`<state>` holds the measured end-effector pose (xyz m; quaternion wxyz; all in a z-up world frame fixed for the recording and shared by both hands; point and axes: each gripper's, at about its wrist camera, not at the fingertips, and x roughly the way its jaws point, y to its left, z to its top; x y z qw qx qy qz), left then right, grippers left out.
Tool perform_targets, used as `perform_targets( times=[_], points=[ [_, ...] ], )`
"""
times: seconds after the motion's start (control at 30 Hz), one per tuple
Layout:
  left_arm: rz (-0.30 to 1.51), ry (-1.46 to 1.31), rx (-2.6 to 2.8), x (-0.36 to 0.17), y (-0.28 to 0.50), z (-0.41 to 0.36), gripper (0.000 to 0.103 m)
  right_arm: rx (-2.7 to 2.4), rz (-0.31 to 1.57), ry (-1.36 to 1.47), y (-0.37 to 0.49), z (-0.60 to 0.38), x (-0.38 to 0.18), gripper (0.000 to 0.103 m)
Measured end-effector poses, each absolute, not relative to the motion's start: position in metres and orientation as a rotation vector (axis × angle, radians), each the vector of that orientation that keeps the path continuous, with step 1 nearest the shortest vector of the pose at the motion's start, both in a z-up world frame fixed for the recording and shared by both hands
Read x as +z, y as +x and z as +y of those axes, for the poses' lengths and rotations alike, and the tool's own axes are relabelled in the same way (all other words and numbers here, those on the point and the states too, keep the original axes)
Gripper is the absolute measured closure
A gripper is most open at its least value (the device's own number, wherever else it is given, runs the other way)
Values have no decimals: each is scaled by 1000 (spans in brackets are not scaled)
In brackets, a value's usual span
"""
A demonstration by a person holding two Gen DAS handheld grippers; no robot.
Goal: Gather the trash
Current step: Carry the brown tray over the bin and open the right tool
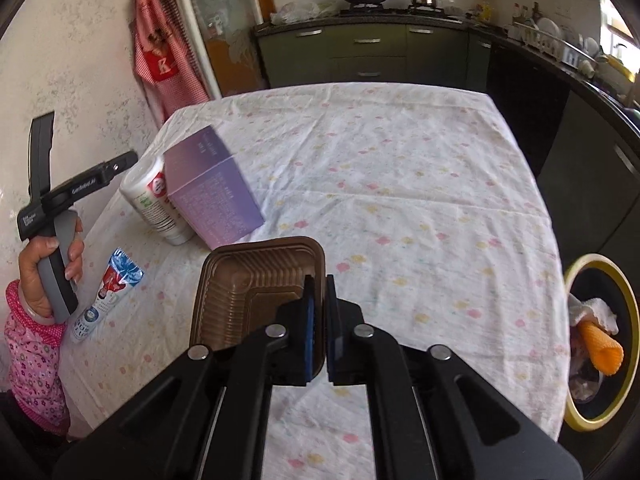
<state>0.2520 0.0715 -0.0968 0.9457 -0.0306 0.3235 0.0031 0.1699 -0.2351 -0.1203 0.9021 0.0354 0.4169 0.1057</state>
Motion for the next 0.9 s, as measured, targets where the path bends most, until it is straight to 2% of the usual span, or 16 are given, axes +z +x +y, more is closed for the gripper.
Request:
perform_targets(
  times=[0.2, 0.37, 0.7, 0.87, 0.9],
  points=[
    [654, -65, 9, -96, 251, 71, 5, -121, 753, 178, 137, -357, -100, 98],
    [660, -70, 13, -98, 252, 73, 5, -359, 782, 191, 120, -437, -119, 98],
    [667, -67, 17, -101, 253, 73, 5, -521, 815, 62, 141, -477, -144, 98],
    [663, -77, 20, -100, 253, 76, 5, -571, 861, 129, 160, -508, -153, 98],
    [664, -80, 19, -100, 253, 76, 5, -574, 858, 145, 162, -513, -154, 93]
  ],
)
